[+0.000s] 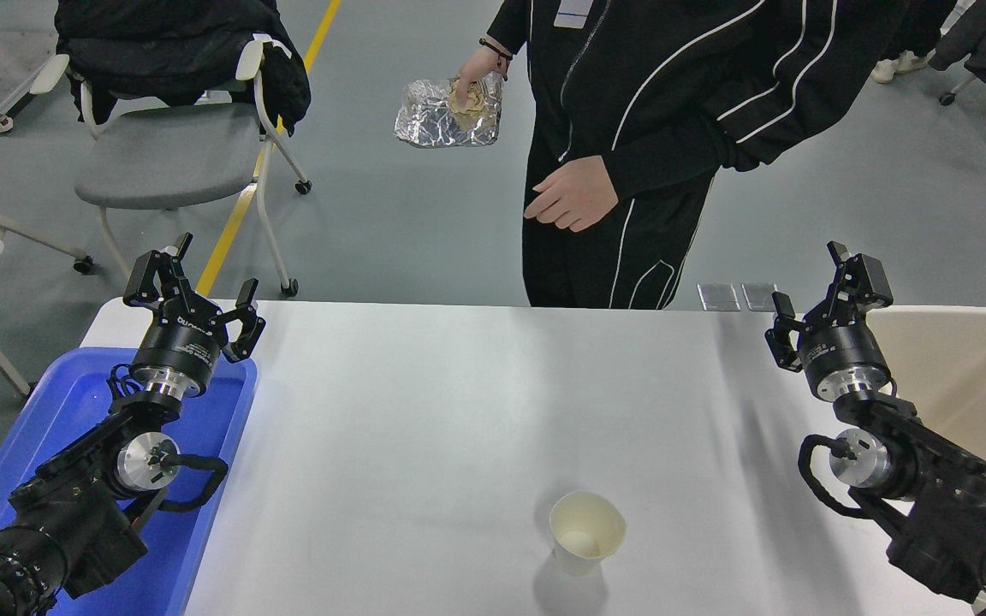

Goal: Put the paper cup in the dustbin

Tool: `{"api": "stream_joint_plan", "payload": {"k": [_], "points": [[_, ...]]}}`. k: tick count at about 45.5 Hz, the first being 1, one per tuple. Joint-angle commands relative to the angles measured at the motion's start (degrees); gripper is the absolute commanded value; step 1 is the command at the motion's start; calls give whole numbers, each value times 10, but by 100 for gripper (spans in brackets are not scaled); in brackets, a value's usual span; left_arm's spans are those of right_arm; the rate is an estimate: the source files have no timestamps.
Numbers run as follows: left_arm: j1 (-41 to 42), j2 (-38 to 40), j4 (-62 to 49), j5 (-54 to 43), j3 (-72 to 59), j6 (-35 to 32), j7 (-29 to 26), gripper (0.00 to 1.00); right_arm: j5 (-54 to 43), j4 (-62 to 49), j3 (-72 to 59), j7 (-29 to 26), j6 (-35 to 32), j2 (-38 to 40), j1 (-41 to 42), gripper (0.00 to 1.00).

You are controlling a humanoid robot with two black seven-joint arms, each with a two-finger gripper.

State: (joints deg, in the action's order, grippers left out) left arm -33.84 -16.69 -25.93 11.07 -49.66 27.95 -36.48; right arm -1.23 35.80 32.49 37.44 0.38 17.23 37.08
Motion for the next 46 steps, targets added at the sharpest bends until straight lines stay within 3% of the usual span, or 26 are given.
{"api": "stream_joint_plan", "payload": {"k": [1, 46], "points": [[0, 0, 0, 0, 0, 0, 0, 100, 0, 0, 0, 1, 1, -4, 0, 99], [0, 0, 0, 0, 0, 0, 0, 100, 1, -12, 0, 4, -23, 2, -6, 99]]}}
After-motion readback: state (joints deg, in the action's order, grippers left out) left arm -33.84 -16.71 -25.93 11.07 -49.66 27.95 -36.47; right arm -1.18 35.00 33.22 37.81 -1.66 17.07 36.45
